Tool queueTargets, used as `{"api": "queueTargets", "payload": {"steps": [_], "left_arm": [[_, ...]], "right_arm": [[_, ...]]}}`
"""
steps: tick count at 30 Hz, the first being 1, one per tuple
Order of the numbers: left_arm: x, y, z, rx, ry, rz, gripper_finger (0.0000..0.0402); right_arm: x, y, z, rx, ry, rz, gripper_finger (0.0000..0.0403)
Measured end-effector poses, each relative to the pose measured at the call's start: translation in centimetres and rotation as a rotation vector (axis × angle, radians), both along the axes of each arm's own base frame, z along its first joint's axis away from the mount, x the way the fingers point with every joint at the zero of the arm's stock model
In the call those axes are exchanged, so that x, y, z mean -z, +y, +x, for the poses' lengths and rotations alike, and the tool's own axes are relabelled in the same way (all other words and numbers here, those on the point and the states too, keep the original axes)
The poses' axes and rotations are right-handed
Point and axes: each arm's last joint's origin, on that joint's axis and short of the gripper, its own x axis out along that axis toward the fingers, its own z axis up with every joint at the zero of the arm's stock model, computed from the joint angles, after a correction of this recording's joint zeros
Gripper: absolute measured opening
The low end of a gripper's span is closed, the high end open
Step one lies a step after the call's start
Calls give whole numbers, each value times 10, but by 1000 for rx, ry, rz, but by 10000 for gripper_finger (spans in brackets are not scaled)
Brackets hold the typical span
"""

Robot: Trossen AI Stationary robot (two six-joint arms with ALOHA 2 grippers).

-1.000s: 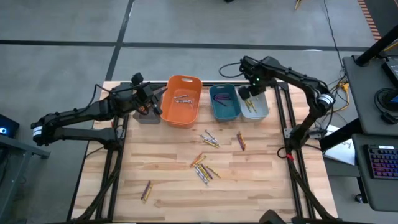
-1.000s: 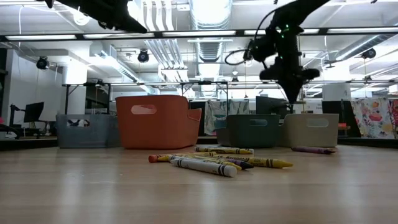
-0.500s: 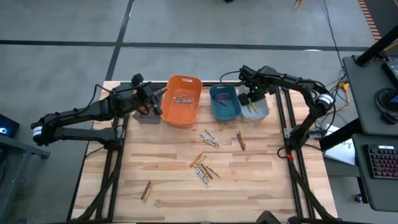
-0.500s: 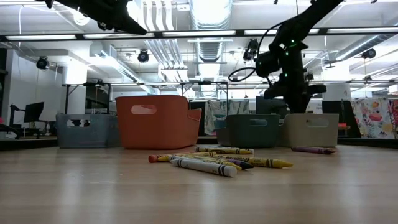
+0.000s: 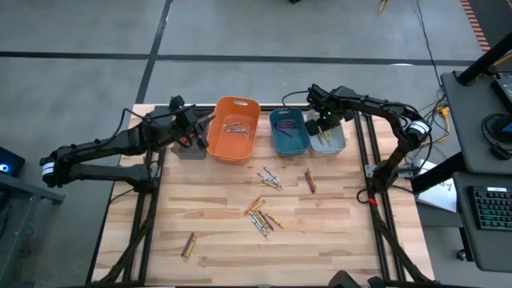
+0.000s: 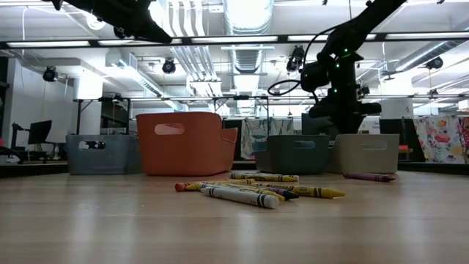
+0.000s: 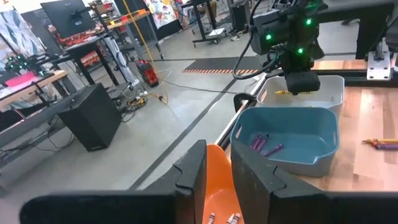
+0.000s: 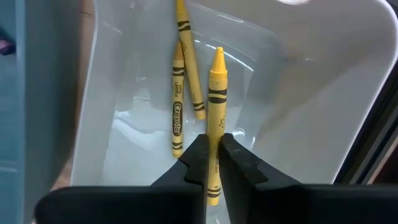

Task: Sort crayons
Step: Put the yellow crayon into the white bin, then put the purple crayon into the blue bin

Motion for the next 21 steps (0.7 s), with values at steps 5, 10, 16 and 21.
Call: {"api": "queueTargets", "payload": {"steps": [5,10,16,21], "left_arm": [[2,0,0,-5,9,-29,56],[6,-1,-1,-13,20,-71,56],[8,-3,0,59,-14,-177,56],[9,-12,3,184,-52,-286,56]], "right_arm": [[0,-1,1,-15,-7,-9,83],[-1,-3,3,-18,-27,-30,131],[-8,-2,2,-19,-48,-50,151],[-24,2,6,-61,-87,-93,153]]}}
